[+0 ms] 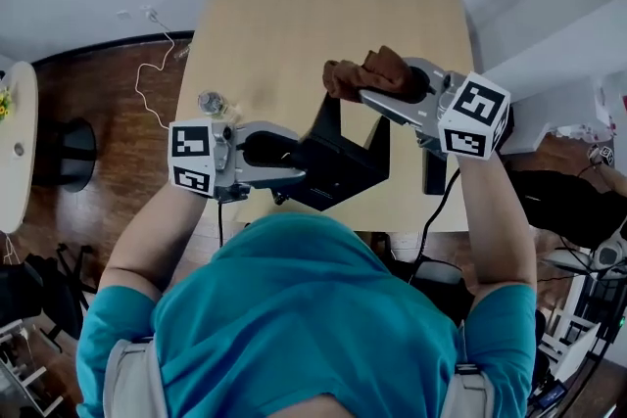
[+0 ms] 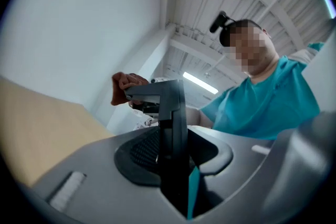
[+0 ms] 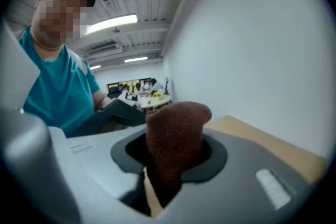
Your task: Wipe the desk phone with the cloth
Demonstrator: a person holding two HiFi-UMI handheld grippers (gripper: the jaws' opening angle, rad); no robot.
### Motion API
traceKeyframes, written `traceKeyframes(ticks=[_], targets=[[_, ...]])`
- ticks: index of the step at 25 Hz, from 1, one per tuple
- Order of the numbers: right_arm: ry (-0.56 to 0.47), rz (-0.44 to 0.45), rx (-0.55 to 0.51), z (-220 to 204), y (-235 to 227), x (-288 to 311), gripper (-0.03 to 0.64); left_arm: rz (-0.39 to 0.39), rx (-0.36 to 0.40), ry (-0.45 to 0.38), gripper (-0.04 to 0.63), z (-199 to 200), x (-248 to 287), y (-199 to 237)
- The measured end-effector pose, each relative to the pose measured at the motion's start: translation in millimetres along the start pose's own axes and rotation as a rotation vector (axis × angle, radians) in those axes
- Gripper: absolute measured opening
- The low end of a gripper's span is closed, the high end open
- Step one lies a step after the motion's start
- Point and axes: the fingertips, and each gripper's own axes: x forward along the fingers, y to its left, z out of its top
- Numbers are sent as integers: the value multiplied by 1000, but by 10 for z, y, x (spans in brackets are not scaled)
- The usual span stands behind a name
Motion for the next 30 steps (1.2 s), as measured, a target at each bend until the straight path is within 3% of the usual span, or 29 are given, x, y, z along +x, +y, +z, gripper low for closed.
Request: traceKeyframes(ticks=[2,4,9,13,19,22,30], targets=[[-111,-91,30,151,-148,-224,135,53,-107,-123,164,200,-106,154],[-215,-172,-5,340,-137,-461,135,103,-211,-266,164,445,-254,312],[-280,-280,-335,632,463,-466,135,170,-465,-588,164,946,-468,580],[-206,-283,-514,502,839,-149,135,199,-614,-740,164,1101,-480,686],[-68,-226,-851,258,1372,89,135,139,-713,-948,166,1151,-608,736],[-12,-223,-920,68,1457,111,135,91,-714,-1014,166,1136,-642,700],[-73,-293,-824,149,1195,-130,135,37,-726,-963,166,1103,-583,660]])
